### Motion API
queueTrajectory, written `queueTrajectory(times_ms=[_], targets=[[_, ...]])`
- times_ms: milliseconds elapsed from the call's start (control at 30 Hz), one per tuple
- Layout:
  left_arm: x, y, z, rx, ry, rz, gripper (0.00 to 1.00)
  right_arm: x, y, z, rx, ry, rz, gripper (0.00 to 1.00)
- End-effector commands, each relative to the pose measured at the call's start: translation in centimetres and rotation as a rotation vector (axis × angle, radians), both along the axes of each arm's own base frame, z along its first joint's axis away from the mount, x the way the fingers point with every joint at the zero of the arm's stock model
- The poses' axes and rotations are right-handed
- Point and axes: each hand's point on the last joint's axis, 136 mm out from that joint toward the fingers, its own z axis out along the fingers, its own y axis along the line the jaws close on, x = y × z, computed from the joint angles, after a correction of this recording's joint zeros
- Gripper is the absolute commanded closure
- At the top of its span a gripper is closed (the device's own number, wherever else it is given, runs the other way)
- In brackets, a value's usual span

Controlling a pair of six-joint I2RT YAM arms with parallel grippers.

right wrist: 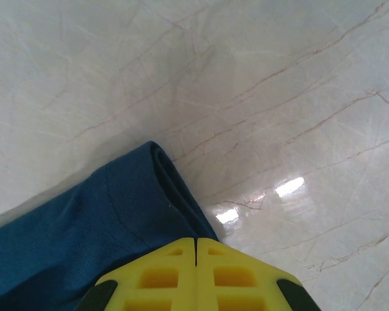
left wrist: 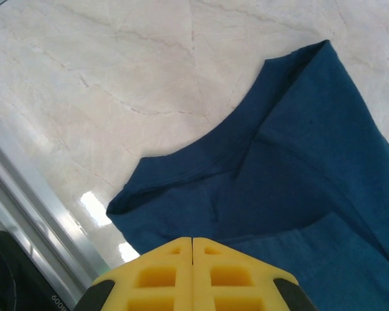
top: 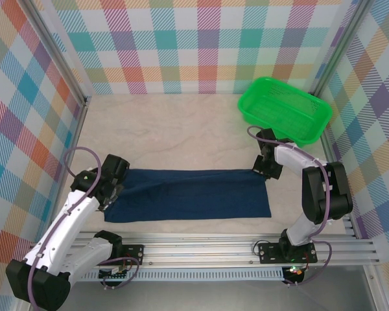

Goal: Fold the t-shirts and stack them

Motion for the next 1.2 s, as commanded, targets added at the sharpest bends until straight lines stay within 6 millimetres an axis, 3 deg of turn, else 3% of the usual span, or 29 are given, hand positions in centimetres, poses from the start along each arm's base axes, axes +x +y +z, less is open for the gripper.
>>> queueTrajectory(times_ms=[0,300,467,600,733,900,1033,1167], targets=[[-1.8,1.2,-0.2,0.059,0.024,0.041,1.00,-0.7,-0.6,0.2,-0.032,0.009,-0.020,1.00],[-2.6,0.3,-2.2,0.016,0.070,0.050,1.00,-0.8,-0.6,0.4,-0.035,0.008,-0.033,1.00],[-2.8,-0.6,-3.8,-0.024,0.094,0.038,1.00,-2.2,-1.0,0.3,-0.037,0.031,-0.083,0.80],[-3.2,-1.7,-5.5,-0.072,0.130,0.017,1.00,-3.6,-2.1,0.9,-0.070,0.013,-0.172,0.78],[-3.5,-1.6,-5.9,-0.064,0.149,0.010,1.00,-3.5,-2.5,2.0,-0.076,-0.042,-0.209,0.79],[-3.7,-1.5,-6.0,-0.059,0.159,0.006,1.00,-0.6,0.2,3.9,-0.028,-0.154,-0.096,0.80],[-4.1,-1.2,-6.1,-0.044,0.172,0.013,1.00,0.3,2.9,3.6,0.063,-0.142,-0.061,0.84],[-4.1,-1.3,-6.5,-0.054,0.174,0.009,1.00,0.7,7.1,3.5,0.114,-0.132,0.046,0.86]])
